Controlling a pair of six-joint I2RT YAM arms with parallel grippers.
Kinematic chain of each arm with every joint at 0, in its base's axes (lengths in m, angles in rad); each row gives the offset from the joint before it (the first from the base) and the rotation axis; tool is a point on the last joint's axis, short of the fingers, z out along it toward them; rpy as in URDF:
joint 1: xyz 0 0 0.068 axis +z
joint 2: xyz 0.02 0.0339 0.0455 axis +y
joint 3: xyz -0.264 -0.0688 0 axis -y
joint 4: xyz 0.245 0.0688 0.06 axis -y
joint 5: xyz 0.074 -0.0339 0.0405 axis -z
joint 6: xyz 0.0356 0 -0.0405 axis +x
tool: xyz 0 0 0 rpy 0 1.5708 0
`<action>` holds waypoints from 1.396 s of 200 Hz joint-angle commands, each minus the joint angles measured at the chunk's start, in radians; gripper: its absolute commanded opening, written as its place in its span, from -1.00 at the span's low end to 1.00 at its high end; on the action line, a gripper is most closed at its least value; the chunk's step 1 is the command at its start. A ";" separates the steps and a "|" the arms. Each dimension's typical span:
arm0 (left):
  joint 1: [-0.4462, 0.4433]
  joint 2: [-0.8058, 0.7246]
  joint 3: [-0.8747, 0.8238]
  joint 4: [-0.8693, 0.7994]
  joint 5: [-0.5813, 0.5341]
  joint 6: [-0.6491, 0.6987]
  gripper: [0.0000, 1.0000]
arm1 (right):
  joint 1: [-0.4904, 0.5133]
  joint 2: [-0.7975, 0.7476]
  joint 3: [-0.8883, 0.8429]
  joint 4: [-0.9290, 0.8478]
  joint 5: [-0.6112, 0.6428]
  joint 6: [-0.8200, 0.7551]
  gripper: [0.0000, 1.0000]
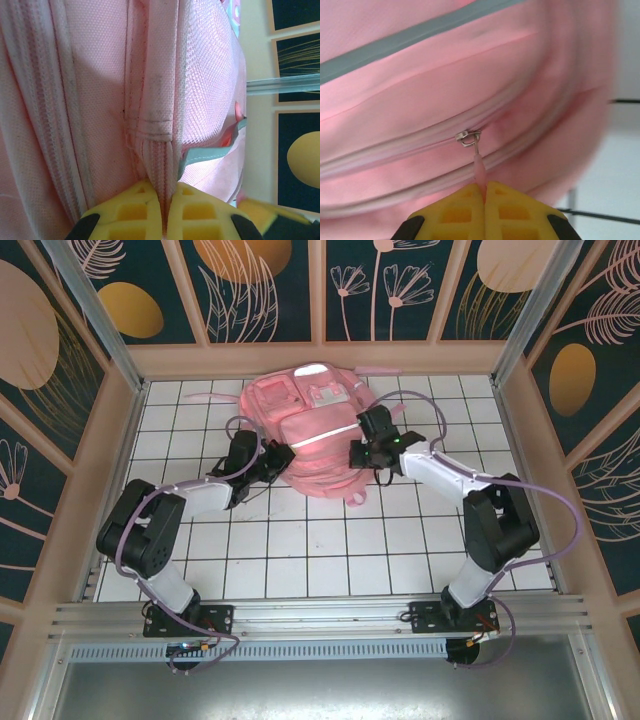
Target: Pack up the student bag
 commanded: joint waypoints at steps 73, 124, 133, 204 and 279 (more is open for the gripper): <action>0.090 -0.001 0.089 -0.037 -0.019 0.092 -1.00 | -0.091 -0.064 -0.044 0.012 -0.062 -0.046 -1.00; 0.129 -0.020 0.171 -0.210 -0.005 0.230 -1.00 | -0.081 -0.074 -0.095 0.107 -0.235 -0.111 -0.85; 0.145 -0.032 0.173 -0.255 -0.018 0.265 -1.00 | -0.080 -0.065 -0.086 0.114 -0.248 -0.138 -0.72; 0.181 -0.054 0.162 -0.285 -0.022 0.291 -1.00 | -0.074 0.091 0.041 0.140 -0.315 -0.297 -0.31; 0.189 -0.052 0.167 -0.277 -0.019 0.286 -1.00 | -0.040 0.215 0.134 0.136 -0.321 -0.361 -0.23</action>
